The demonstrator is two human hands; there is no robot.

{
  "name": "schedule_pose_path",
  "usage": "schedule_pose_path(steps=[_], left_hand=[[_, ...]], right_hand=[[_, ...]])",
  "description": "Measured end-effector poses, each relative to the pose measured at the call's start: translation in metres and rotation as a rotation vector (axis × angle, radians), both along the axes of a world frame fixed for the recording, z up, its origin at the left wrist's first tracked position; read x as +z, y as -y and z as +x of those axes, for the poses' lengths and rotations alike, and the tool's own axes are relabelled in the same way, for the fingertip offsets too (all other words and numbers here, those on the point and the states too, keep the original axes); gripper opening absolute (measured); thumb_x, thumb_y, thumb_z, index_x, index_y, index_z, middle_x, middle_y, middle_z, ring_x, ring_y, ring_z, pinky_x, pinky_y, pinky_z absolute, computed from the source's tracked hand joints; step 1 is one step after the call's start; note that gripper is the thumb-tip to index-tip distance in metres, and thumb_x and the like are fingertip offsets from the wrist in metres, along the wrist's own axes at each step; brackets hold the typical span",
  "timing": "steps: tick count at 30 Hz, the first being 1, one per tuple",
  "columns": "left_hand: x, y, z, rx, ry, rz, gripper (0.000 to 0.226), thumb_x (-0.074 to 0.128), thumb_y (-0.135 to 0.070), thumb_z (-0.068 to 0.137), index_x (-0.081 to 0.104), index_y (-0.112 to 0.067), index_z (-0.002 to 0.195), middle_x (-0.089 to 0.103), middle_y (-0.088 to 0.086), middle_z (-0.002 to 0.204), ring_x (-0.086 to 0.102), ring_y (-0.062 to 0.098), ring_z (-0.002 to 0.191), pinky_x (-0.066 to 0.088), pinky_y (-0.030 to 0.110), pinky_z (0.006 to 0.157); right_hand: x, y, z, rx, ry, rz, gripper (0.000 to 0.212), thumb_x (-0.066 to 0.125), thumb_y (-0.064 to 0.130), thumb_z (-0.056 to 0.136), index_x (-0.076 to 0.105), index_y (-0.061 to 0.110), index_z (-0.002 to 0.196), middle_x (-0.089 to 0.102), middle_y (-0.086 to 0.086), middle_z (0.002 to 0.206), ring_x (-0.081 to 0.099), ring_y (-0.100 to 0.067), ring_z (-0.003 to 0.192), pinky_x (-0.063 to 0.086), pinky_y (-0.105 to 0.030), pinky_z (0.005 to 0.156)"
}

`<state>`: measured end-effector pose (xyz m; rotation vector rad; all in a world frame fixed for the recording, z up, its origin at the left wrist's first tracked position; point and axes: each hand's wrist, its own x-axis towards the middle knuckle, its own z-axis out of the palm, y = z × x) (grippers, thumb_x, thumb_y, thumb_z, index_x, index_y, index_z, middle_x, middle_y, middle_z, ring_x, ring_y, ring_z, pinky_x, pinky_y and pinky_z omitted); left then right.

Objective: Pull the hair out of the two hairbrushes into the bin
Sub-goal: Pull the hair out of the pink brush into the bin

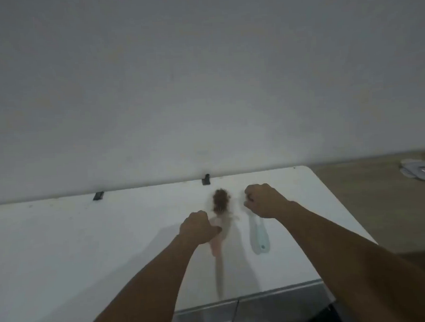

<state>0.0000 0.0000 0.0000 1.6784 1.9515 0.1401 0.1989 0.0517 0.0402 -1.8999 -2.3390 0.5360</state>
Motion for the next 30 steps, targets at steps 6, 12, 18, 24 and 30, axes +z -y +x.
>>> schedule_pose_path(steps=[6, 12, 18, 24, 30], left_hand=[[-0.023, -0.002, 0.013, 0.114, 0.044, 0.027, 0.056, 0.068, -0.053, 0.074, 0.059, -0.01, 0.109, 0.064, 0.006, 0.112, 0.063, 0.026, 0.102, 0.05, 0.033, 0.083], [-0.039, -0.013, 0.02, 0.157, 0.097, 0.121, 0.041, 0.068, -0.048, 0.076, 0.059, -0.014, 0.097, 0.066, 0.002, 0.096, 0.065, 0.025, 0.088, 0.046, 0.03, 0.069], [-0.057, -0.014, 0.021, 0.227, 0.106, 0.302, 0.026, 0.064, -0.035, 0.076, 0.063, -0.015, 0.094, 0.068, 0.001, 0.091, 0.065, 0.025, 0.087, 0.041, 0.028, 0.065], [-0.066, -0.002, 0.024, 0.291, 0.185, 0.456, 0.02, 0.067, -0.03, 0.071, 0.06, -0.014, 0.081, 0.061, -0.003, 0.072, 0.059, 0.022, 0.07, 0.038, 0.027, 0.056], [-0.068, 0.028, 0.025, 0.209, 0.354, 0.558, 0.019, 0.071, -0.026, 0.072, 0.061, -0.014, 0.083, 0.062, -0.003, 0.073, 0.055, 0.012, 0.053, 0.036, 0.024, 0.043]], right_hand=[[-0.021, -0.007, -0.024, 0.009, -0.068, -0.079, 0.042, 0.058, 0.024, 0.095, 0.055, 0.007, 0.133, 0.06, -0.012, 0.134, 0.051, -0.027, 0.126, 0.038, -0.033, 0.107], [-0.047, -0.017, -0.042, -0.022, -0.23, 0.015, 0.029, 0.054, 0.005, 0.09, 0.066, 0.006, 0.116, 0.069, -0.012, 0.117, 0.063, -0.029, 0.104, 0.046, -0.027, 0.085], [-0.07, -0.024, -0.053, -0.164, -0.466, 0.068, 0.013, 0.062, -0.003, 0.086, 0.073, 0.005, 0.087, 0.065, -0.007, 0.081, 0.063, -0.024, 0.067, 0.06, -0.038, 0.072], [-0.08, -0.007, -0.053, -0.235, -0.683, 0.113, 0.018, 0.062, -0.005, 0.087, 0.072, 0.008, 0.08, 0.07, -0.012, 0.078, 0.074, -0.034, 0.071, 0.063, -0.045, 0.067], [-0.087, 0.038, -0.044, -0.164, -0.637, 0.265, 0.026, 0.047, 0.0, 0.09, 0.069, 0.014, 0.093, 0.065, -0.01, 0.084, 0.072, -0.028, 0.076, 0.06, -0.038, 0.07]])
